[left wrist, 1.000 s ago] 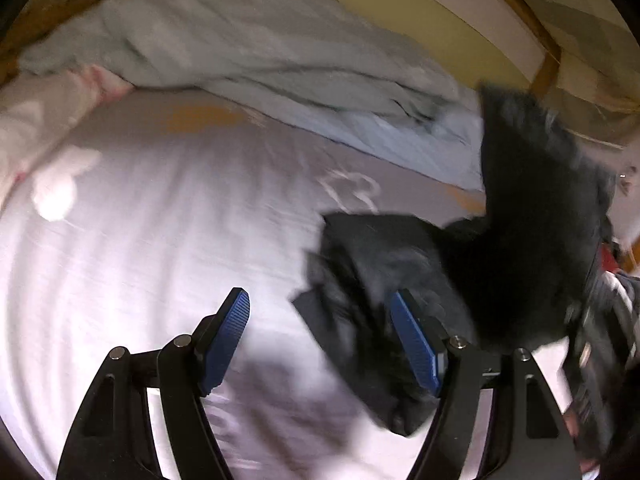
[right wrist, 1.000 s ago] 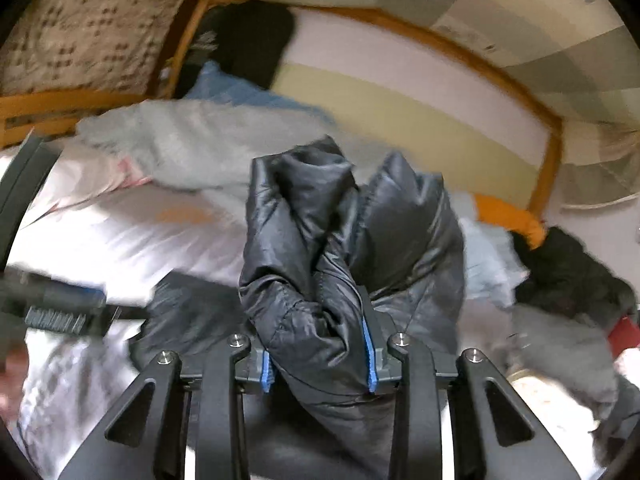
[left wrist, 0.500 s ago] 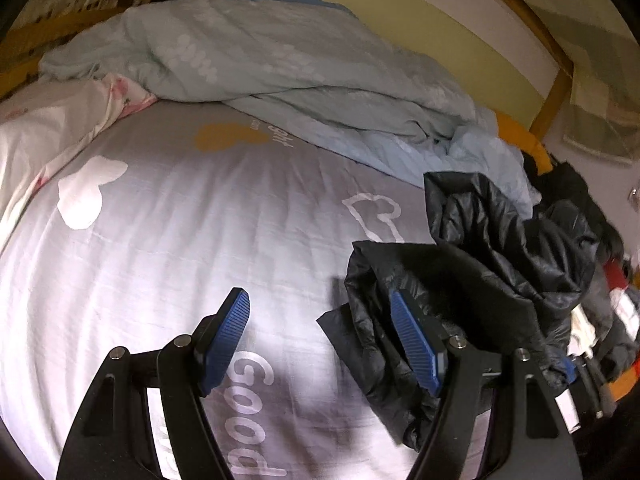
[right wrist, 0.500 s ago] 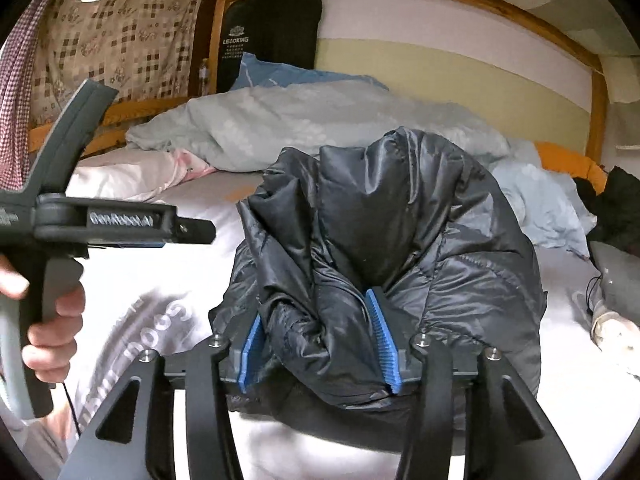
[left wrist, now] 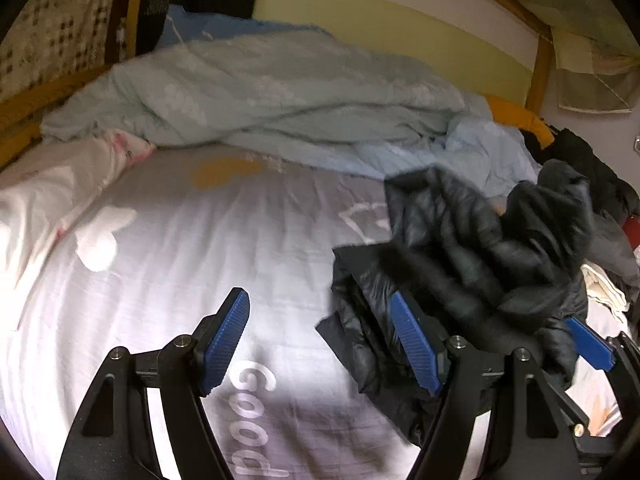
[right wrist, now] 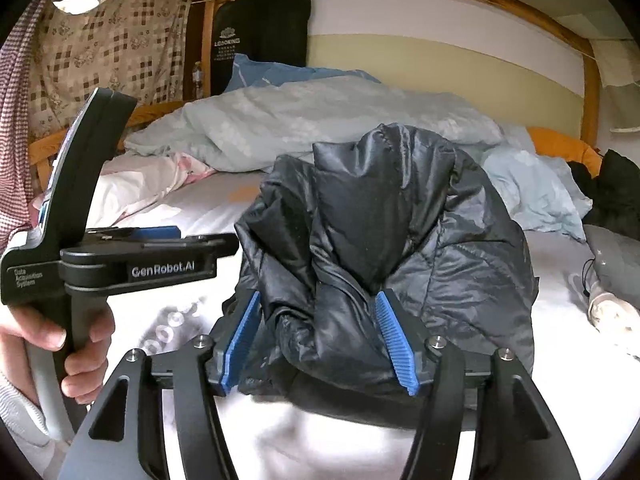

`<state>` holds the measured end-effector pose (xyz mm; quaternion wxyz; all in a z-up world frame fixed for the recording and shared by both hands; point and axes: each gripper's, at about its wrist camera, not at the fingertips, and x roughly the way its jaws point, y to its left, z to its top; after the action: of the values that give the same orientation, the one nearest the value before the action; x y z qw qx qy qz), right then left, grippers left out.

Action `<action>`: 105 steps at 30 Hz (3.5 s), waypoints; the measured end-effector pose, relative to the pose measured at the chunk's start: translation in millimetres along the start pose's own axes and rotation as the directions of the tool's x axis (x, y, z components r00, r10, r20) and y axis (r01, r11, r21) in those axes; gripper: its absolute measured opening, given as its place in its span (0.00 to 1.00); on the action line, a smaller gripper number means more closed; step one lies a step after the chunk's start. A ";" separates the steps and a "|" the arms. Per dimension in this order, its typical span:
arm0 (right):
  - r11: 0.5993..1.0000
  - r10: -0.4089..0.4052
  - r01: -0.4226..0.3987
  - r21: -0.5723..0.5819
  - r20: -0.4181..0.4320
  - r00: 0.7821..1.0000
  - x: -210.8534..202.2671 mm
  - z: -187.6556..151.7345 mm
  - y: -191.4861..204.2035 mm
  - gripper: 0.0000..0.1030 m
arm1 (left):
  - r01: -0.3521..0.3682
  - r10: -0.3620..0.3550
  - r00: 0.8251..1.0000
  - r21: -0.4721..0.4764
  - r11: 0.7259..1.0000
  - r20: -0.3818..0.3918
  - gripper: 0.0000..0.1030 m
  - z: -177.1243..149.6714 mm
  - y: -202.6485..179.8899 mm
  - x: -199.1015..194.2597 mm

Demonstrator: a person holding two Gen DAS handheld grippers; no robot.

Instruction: Fold large clothes

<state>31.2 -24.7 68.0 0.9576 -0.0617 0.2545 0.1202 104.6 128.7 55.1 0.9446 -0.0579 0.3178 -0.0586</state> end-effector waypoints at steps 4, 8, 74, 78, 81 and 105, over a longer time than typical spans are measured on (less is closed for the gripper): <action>0.997 0.037 -0.037 0.063 0.011 0.999 -20.5 -0.7 -11.2 0.61 | -0.002 0.003 0.998 -0.016 1.000 0.068 0.70 2.1 2.8 -16.0; 0.978 -0.131 0.109 0.176 0.119 0.984 -50.5 2.7 -46.8 0.71 | 0.001 -0.001 0.987 0.004 1.000 0.158 0.70 3.1 -3.9 -35.8; 0.929 0.095 -0.058 0.365 -0.085 0.992 33.6 -42.1 -204.1 0.76 | 0.271 -0.276 0.961 -0.121 0.955 -0.031 0.91 -35.1 -29.7 26.0; 0.887 0.189 -0.124 0.445 -0.105 0.976 46.7 -58.4 -215.2 0.76 | 0.251 -0.270 0.958 -0.174 0.952 -0.093 1.00 -56.0 -34.7 45.0; 0.830 0.283 -0.198 0.522 -0.088 0.955 60.6 -72.7 -221.9 0.76 | 0.301 -0.364 0.916 -0.314 0.901 -0.167 1.00 -64.3 -19.3 70.2; 0.921 0.175 -0.172 0.350 0.024 0.984 -18.7 20.2 -248.7 0.42 | 0.393 -0.390 0.910 0.008 0.920 0.143 0.41 19.7 -121.0 3.9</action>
<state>90.0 -264.5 108.9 0.9379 0.1323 0.2798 0.1569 110.7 10.2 86.0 0.9331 -0.1344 0.2325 -0.2390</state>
